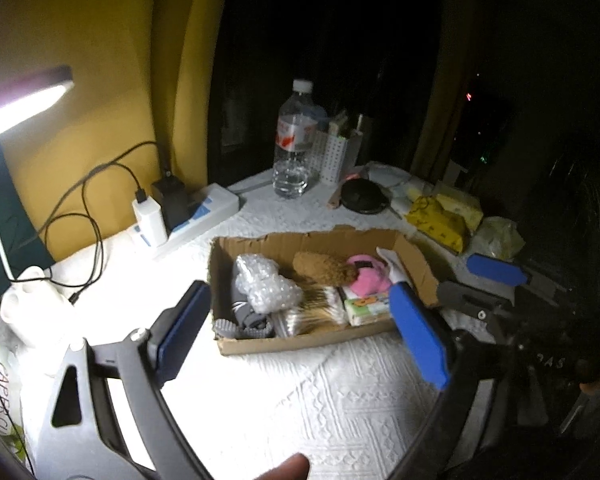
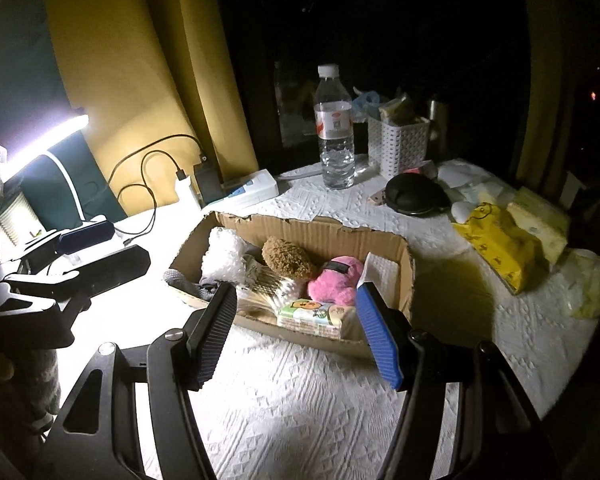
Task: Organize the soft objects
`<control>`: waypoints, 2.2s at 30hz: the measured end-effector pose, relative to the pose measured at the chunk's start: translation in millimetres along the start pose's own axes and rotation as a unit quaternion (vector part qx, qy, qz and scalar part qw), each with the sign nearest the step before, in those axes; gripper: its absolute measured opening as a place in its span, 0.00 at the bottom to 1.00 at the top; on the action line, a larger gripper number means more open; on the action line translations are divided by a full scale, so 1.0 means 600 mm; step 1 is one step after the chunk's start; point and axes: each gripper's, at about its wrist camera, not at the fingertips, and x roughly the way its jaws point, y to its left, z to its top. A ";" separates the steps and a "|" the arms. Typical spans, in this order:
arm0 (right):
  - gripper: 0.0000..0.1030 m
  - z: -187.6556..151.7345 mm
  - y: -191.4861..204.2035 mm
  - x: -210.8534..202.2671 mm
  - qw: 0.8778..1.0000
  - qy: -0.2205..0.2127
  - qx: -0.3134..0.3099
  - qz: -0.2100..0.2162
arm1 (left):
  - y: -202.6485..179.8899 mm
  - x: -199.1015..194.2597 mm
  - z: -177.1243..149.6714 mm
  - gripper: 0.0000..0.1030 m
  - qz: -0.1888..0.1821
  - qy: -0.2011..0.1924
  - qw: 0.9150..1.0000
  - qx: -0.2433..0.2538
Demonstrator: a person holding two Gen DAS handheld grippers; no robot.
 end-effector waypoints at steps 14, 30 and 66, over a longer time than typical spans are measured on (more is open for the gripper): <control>0.70 0.006 0.025 -0.103 0.998 -0.042 -0.001 -0.037 | -0.030 -0.090 0.014 0.89 0.005 -0.036 0.999 0.021; 0.79 0.026 0.041 -0.209 0.995 -0.086 -0.006 -0.052 | -0.072 -0.172 0.042 0.89 0.004 -0.069 0.996 0.054; 0.80 0.063 0.035 -0.277 0.989 -0.117 -0.008 -0.087 | -0.091 -0.226 0.081 0.90 0.020 -0.105 0.993 0.056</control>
